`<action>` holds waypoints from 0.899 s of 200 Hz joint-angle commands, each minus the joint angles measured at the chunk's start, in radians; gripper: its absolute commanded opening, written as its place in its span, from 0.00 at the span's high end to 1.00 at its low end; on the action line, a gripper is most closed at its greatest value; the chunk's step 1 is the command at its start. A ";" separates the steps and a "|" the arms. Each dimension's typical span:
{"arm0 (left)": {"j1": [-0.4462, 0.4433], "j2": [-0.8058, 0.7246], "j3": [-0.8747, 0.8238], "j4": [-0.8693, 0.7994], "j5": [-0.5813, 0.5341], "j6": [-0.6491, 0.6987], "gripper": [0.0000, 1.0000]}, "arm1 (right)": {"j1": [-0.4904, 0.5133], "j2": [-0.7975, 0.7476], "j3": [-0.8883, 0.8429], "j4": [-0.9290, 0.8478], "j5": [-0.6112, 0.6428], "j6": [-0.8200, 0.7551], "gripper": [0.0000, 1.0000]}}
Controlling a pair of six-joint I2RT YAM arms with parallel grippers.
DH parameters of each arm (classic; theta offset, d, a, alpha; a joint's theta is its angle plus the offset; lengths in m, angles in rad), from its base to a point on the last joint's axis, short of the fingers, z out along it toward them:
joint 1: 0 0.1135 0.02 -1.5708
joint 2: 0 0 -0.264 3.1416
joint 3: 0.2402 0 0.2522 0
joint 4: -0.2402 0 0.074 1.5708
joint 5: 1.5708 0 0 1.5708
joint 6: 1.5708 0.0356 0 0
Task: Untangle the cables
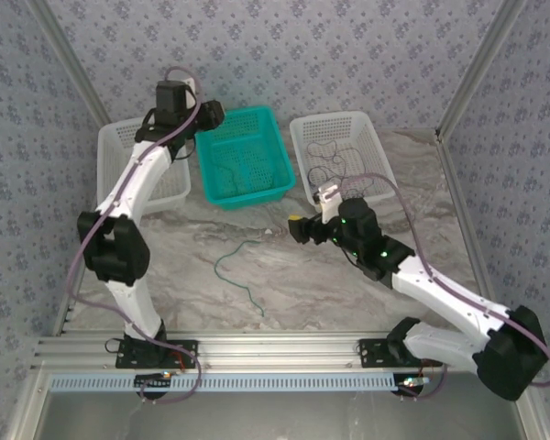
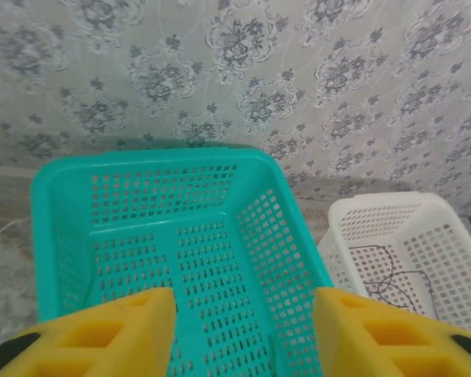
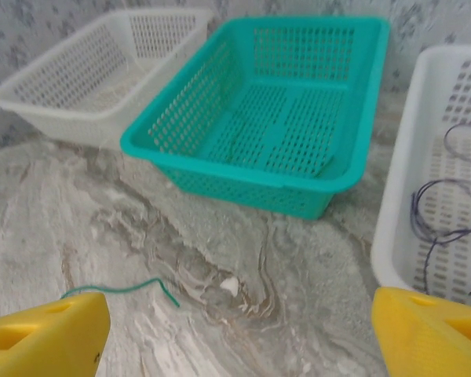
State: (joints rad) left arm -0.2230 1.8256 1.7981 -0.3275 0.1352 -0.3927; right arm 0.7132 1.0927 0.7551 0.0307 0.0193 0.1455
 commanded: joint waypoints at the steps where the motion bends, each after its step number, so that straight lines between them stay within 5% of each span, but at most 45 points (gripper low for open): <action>1: -0.003 -0.150 -0.043 -0.041 -0.015 0.055 0.48 | 0.053 0.069 0.075 -0.054 -0.018 -0.019 0.11; 77: -0.083 -0.498 -0.457 -0.247 0.015 0.128 0.46 | 0.315 0.327 0.095 -0.101 -0.171 -0.143 0.13; 145: -0.125 -0.607 -0.703 -0.250 -0.009 -0.014 0.44 | 0.455 0.551 0.141 -0.192 -0.191 -0.258 0.17; 167: -0.125 -0.608 -0.717 -0.254 -0.008 -0.019 0.40 | 0.460 0.610 0.158 -0.173 -0.195 -0.244 0.29; 180: -0.125 -0.606 -0.718 -0.256 -0.003 -0.021 0.39 | 0.460 0.623 0.156 -0.147 -0.187 -0.231 0.48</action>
State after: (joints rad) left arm -0.3473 1.2449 1.0794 -0.5831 0.1375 -0.3908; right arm 1.1728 1.6875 0.8795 -0.1310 -0.1631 -0.0887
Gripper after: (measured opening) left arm 0.603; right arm 0.653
